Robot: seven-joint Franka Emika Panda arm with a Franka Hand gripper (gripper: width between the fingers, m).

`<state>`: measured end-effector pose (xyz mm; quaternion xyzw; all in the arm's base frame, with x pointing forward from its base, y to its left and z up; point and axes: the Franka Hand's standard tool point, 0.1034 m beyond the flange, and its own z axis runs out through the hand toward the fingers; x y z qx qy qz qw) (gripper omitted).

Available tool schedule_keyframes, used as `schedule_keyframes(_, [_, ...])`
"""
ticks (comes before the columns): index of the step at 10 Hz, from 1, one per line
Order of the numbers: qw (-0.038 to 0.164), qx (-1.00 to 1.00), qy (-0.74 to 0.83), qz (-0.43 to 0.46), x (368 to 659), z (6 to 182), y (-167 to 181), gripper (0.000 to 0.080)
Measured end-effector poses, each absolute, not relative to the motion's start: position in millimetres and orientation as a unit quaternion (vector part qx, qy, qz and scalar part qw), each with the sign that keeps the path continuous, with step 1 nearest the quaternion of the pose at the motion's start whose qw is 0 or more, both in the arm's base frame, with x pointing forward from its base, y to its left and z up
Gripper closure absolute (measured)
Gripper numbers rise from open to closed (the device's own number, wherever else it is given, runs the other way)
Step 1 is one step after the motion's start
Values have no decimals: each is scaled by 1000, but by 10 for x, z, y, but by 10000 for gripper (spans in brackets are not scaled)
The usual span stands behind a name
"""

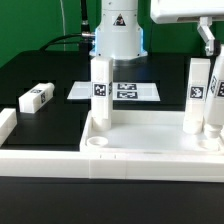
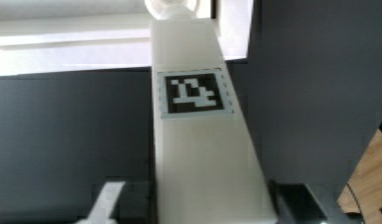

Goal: Assemble desk

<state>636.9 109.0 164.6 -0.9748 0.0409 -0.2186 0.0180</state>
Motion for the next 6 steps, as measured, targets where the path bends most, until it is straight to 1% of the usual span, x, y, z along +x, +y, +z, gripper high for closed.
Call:
schedule_keyframes(2, [17,-975,38,-218,6365,1634,1080,504])
schedule_keyframes(4, [12,-976,33,-214,6308,1559,1016,504])
schedule_keyframes(6, [10,-977,34,-211,6287,1523,1005,504])
